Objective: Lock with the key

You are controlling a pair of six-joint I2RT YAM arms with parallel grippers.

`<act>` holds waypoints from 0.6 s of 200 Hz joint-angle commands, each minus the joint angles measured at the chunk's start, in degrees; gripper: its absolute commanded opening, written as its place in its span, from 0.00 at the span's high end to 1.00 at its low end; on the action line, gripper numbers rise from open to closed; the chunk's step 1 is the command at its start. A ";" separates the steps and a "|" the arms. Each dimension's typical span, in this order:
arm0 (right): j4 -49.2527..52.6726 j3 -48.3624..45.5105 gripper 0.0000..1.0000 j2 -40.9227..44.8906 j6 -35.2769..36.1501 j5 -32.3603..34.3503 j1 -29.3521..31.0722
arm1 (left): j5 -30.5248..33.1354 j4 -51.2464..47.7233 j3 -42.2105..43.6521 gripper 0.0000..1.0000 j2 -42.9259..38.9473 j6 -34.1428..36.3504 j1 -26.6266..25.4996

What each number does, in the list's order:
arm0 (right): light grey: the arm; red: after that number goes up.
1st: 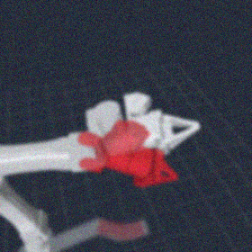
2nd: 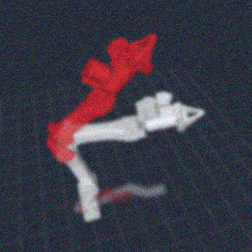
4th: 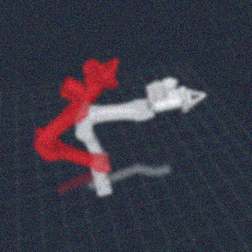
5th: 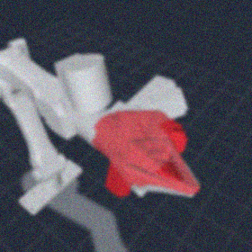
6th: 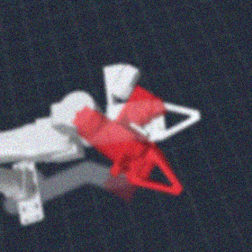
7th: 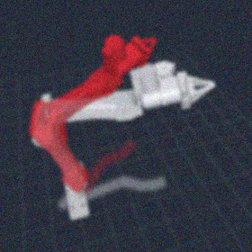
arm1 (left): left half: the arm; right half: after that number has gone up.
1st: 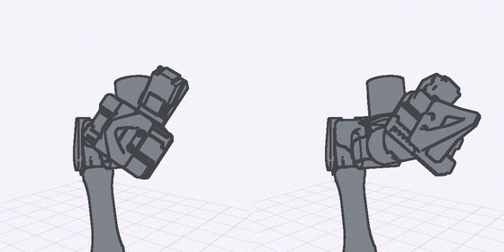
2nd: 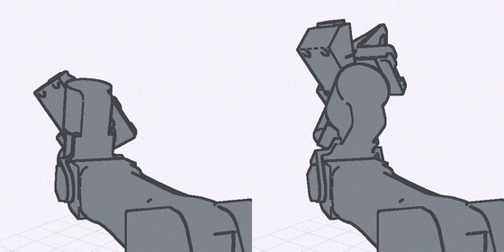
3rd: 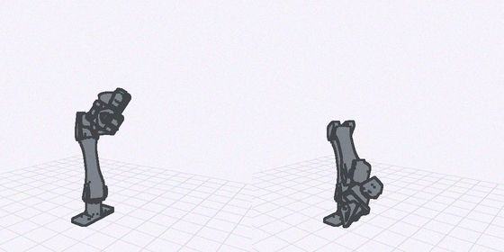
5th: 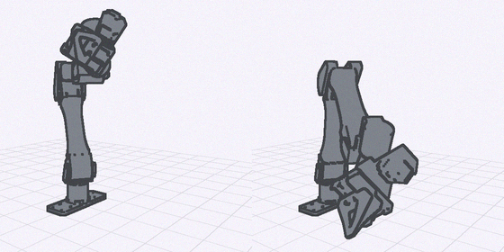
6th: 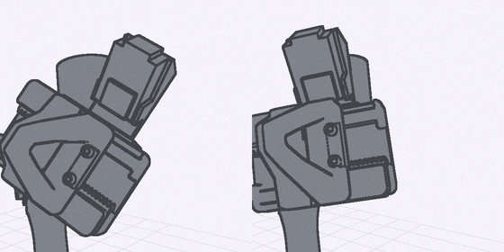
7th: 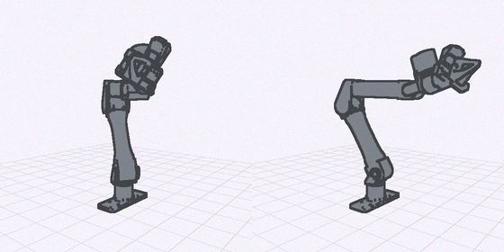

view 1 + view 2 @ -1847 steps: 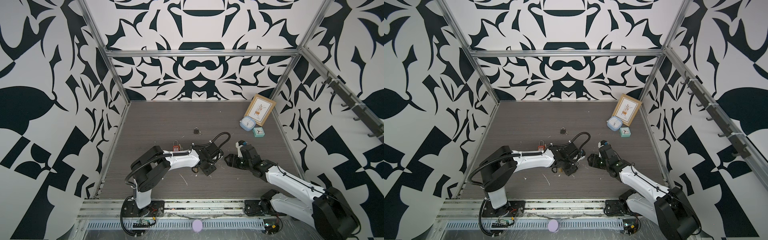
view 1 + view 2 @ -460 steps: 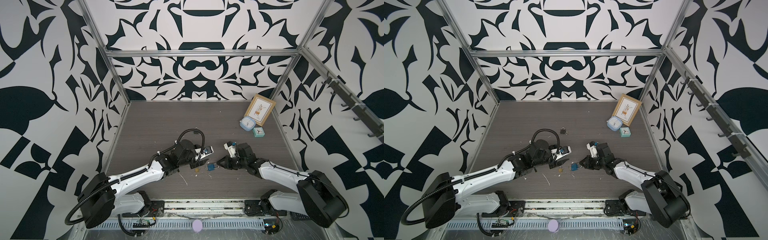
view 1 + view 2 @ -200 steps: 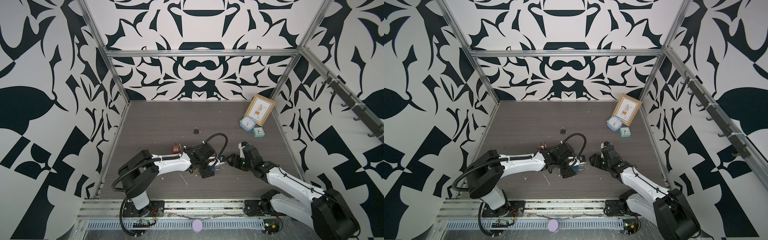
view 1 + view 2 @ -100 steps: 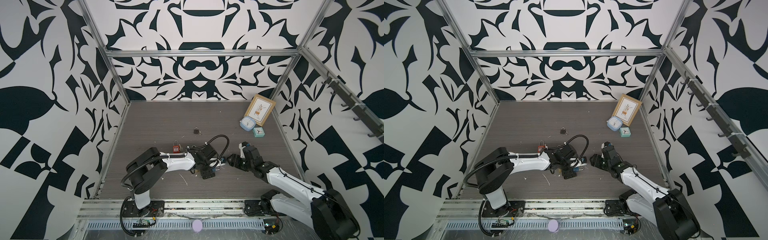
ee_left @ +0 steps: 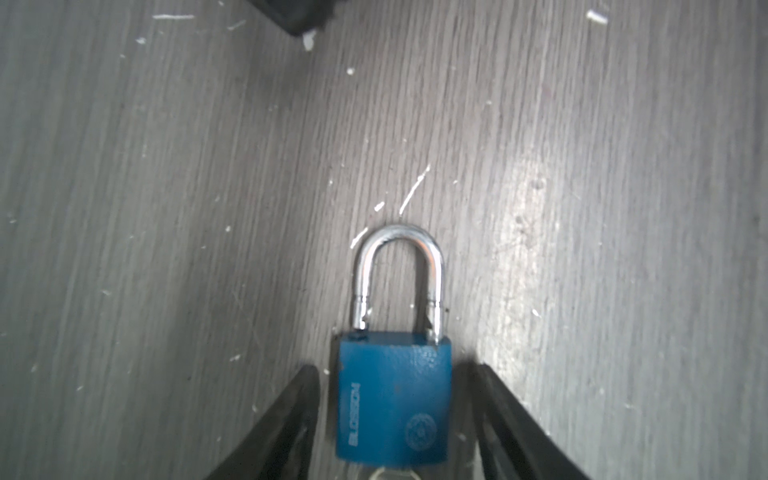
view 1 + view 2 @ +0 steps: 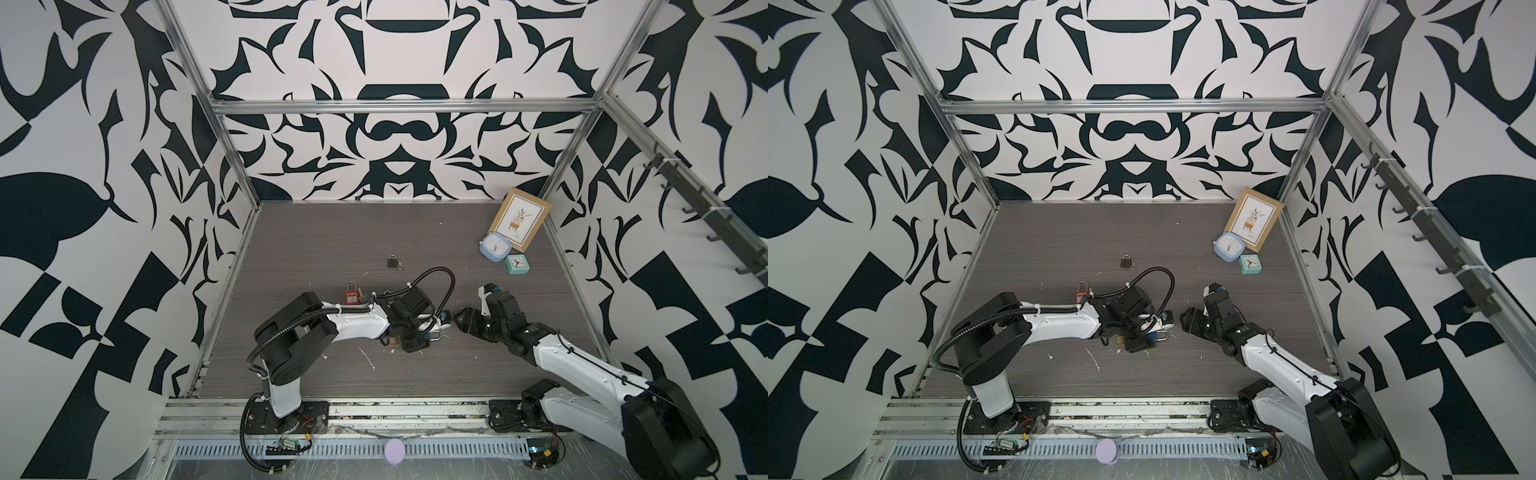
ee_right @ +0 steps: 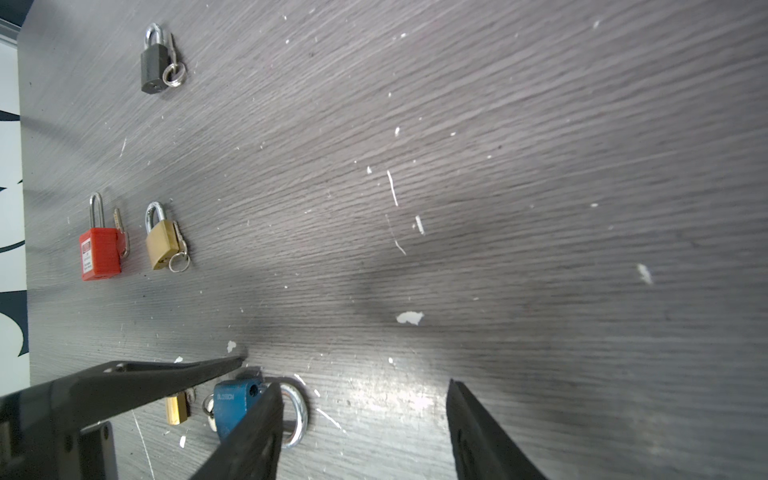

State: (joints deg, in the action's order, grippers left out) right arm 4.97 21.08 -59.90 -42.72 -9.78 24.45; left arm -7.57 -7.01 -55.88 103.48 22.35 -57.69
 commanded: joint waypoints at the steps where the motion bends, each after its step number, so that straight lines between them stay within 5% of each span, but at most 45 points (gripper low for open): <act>1: 0.30 0.89 0.36 0.75 0.19 1.06 -0.30 | -1.68 -3.01 2.19 0.41 1.94 0.25 0.47; 54: 0.34 1.59 0.36 -0.09 0.28 1.12 -0.40 | -2.82 -3.32 2.46 0.56 2.79 0.44 0.68; 120: 1.69 3.86 0.36 0.17 0.32 -0.27 -0.57 | -1.43 1.65 5.29 1.00 -0.65 0.41 0.64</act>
State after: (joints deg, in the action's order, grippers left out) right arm 6.17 21.91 -60.05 -42.72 -9.80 24.32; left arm -9.45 -3.55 -53.93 103.13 22.52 -57.01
